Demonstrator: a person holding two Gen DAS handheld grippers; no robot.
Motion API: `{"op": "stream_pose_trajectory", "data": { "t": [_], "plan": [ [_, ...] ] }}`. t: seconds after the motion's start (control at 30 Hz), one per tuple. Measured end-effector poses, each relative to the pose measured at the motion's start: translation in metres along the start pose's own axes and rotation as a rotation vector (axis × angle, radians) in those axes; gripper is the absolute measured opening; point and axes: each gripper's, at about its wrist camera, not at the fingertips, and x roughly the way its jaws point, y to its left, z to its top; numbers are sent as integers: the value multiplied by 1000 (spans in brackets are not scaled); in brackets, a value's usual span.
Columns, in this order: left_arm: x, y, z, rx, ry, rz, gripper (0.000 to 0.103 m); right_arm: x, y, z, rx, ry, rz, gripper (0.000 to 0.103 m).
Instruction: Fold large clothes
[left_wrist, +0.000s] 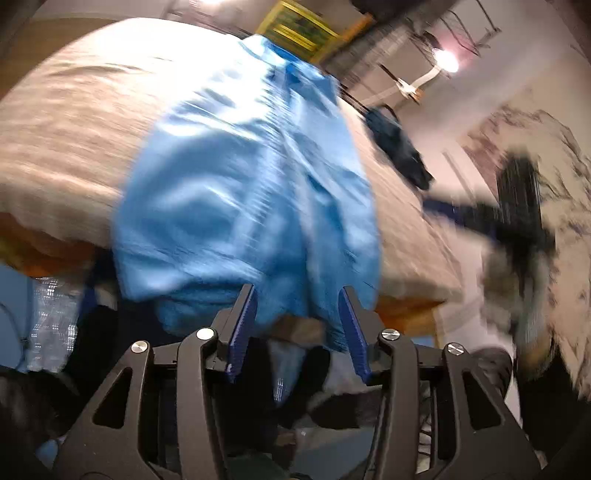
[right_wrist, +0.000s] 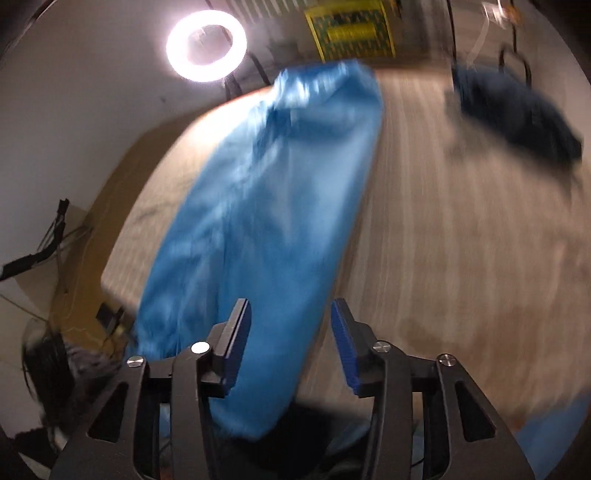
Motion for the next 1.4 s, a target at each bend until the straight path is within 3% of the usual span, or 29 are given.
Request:
{"op": "stream_pose_trajectory", "data": {
  "t": [0.13,0.23,0.37,0.43,0.57,0.63,0.7,0.77,0.97,1.03,1.07,1.1,1.13,1.17,1.2,1.23,1.4],
  "plan": [
    [-14,32,22,-69,-35,64,51,36,4,-46,64,131,57,45],
    [-11,42,28,-59,-49,97,51,56,13,-62,51,177,57,45],
    [17,41,25,-35,10,100,51,83,29,-70,53,218,42,45],
    [28,35,22,0,44,114,51,94,41,-75,-1,247,-6,45],
    [8,39,23,14,-9,142,52,92,50,-74,-88,232,-88,45],
    [-4,56,29,-36,-48,169,54,86,41,-70,-49,216,-68,45],
    [-10,79,34,-123,-67,175,58,82,28,-64,-11,195,-44,56],
    [-7,99,37,-211,-62,164,58,81,21,-63,3,185,-30,59],
    [31,126,36,-325,55,37,58,108,2,-50,95,205,161,59],
    [37,126,36,-327,72,10,58,116,-1,-48,116,222,199,48],
    [39,125,36,-325,82,-4,54,119,0,-46,114,232,211,37],
    [41,122,36,-320,91,-18,46,121,2,-44,108,243,228,25],
    [43,116,36,-305,100,-25,30,122,5,-42,101,246,240,19],
    [43,113,37,-285,106,-21,25,122,9,-40,84,249,251,9],
    [42,108,37,-258,104,-10,20,120,12,-39,68,249,253,6],
    [40,102,38,-230,106,-2,7,117,16,-37,47,246,247,5],
    [2,79,45,-153,29,9,3,80,40,-32,-83,204,124,2]
  ]
}}
